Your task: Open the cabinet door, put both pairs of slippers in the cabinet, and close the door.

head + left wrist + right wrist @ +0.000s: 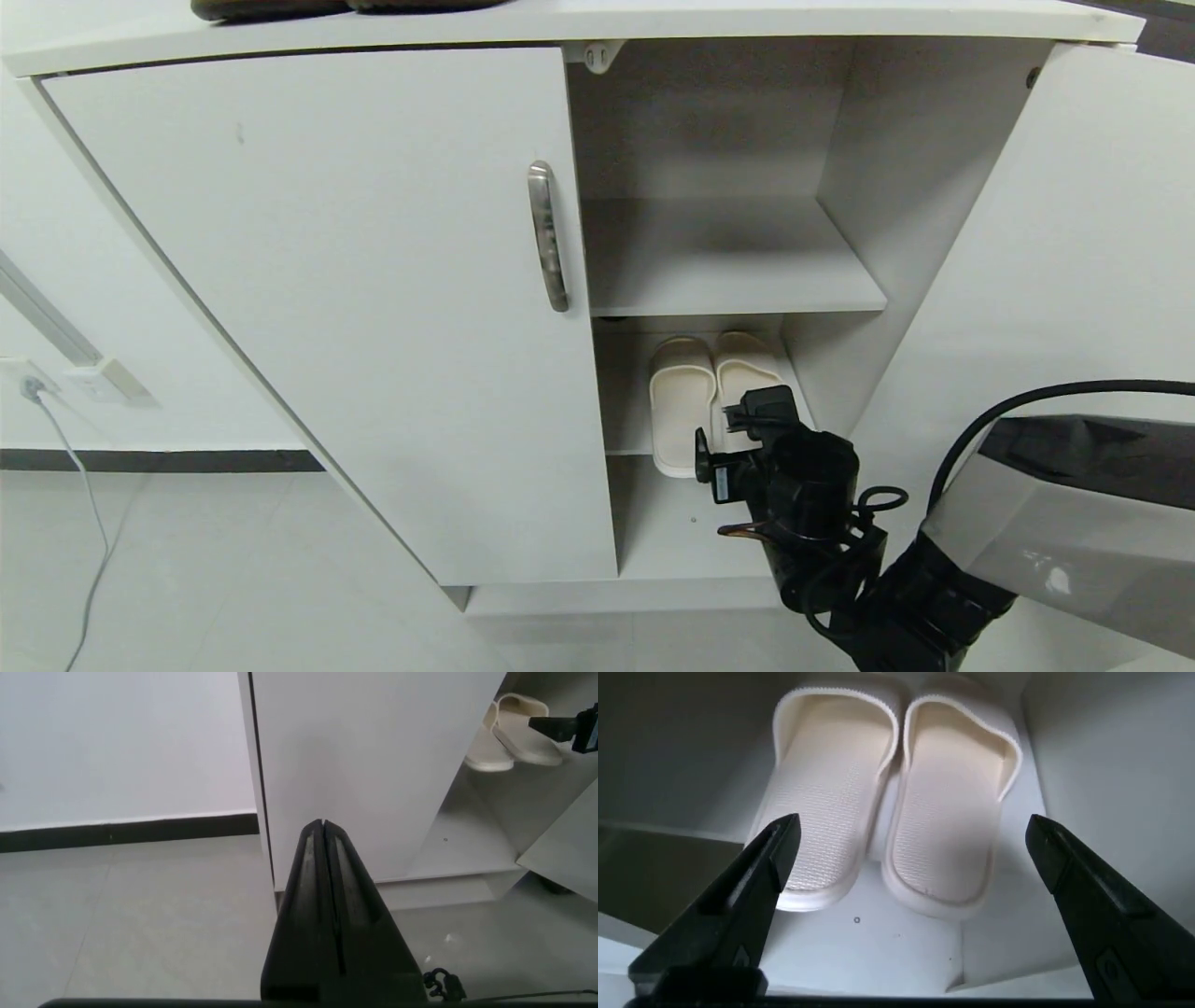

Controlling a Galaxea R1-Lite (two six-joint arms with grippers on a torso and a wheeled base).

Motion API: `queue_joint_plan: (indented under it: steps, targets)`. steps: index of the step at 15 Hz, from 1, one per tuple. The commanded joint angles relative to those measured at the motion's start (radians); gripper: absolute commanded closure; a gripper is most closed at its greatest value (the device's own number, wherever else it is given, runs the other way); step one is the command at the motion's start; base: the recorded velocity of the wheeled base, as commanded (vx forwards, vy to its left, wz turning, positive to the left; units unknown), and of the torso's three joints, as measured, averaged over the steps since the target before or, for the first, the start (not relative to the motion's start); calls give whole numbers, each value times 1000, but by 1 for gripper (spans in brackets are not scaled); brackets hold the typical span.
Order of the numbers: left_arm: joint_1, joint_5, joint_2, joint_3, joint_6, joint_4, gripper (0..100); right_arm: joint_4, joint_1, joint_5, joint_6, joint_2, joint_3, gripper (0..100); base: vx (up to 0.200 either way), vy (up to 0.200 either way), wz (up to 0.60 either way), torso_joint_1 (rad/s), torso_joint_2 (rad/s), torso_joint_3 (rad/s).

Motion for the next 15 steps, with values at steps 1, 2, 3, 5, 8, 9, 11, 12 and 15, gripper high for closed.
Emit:
queue_joint_plan:
  steps: [1, 2, 3, 5, 8, 9, 11, 12, 15]
  targets:
    - [0, 0, 0, 0, 0, 0, 100, 3, 0, 1, -9, -41, 19, 0, -200, 0, 0, -2, 7, 2]
    - [0, 0, 0, 0, 0, 0, 100, -2, 0, 1, -15, -45, 33, 0, -200, 0, 0, 2, 2, -12]
    - [0, 0, 0, 0, 0, 0, 100, -2, 3, 1, -15, -45, 37, 0, -200, 0, 0, -2, 2, 7]
    - [0, 0, 0, 0, 0, 0, 100, -2, 5, 1, -15, -44, 50, 0, -200, 0, 0, 0, 2, 2]
    - [0, 1, 0, 0, -3, 0, 100, -2, 5, 1, -15, -49, 59, 0, 0, 0, 0, 0, 0, 0]
    - [0, 1, 0, 0, -3, 0, 100, -2, 5, 1, -15, -49, 60, 0, 0, 0, 0, 0, 0, 0]
    - [0, 1, 0, 0, -3, 0, 100, -3, 7, 1, -15, -58, 73, 0, 0, 0, 0, 0, 0, 0]
    - [0, 1, 0, 0, -3, 0, 100, -3, 8, 1, -15, -59, 83, 0, 0, 0, 0, 0, 0, 0]
    - [0, 3, 0, 0, -3, 0, 100, -2, 8, 1, -15, -56, 83, 0, 0, 0, 0, 0, 0, 0]
